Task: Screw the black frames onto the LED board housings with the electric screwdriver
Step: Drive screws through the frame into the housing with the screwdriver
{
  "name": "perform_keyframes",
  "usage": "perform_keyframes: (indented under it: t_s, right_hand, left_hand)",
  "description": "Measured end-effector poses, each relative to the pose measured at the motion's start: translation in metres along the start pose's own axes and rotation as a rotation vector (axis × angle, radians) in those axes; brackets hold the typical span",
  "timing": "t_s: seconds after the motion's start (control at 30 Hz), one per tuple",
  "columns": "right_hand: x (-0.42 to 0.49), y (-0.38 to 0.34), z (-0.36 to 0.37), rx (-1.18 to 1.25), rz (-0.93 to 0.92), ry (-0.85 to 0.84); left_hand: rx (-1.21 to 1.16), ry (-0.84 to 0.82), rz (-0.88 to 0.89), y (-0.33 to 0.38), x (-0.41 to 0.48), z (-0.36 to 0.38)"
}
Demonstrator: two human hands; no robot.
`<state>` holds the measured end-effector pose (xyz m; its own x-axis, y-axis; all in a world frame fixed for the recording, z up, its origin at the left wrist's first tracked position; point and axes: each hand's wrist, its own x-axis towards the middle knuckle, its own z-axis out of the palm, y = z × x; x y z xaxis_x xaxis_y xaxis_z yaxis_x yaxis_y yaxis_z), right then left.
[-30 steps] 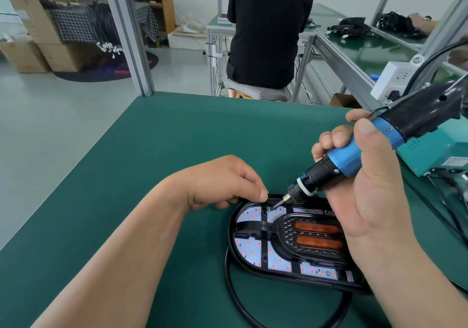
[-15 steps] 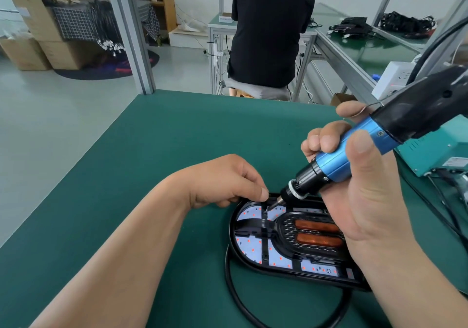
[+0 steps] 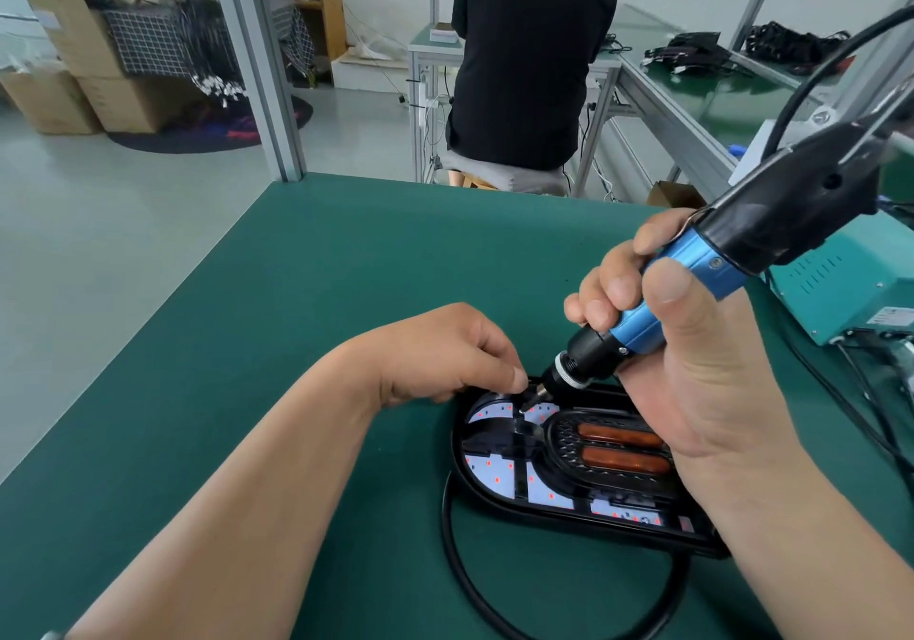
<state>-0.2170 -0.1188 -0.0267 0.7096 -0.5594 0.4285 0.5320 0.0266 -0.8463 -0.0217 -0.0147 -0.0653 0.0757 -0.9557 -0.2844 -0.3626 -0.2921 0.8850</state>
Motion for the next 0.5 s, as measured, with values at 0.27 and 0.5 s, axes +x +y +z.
perform_keyframes:
  t_s: [0.27, 0.5]
  right_hand:
    - [-0.001, 0.002, -0.006, 0.048, -0.034, 0.025]
    - [0.001, -0.003, -0.019, 0.209, -0.086, 0.211]
  left_hand:
    - [0.007, -0.017, -0.008, -0.001, 0.002, 0.0]
    - [-0.35, 0.045, -0.118, 0.002, 0.006, 0.0]
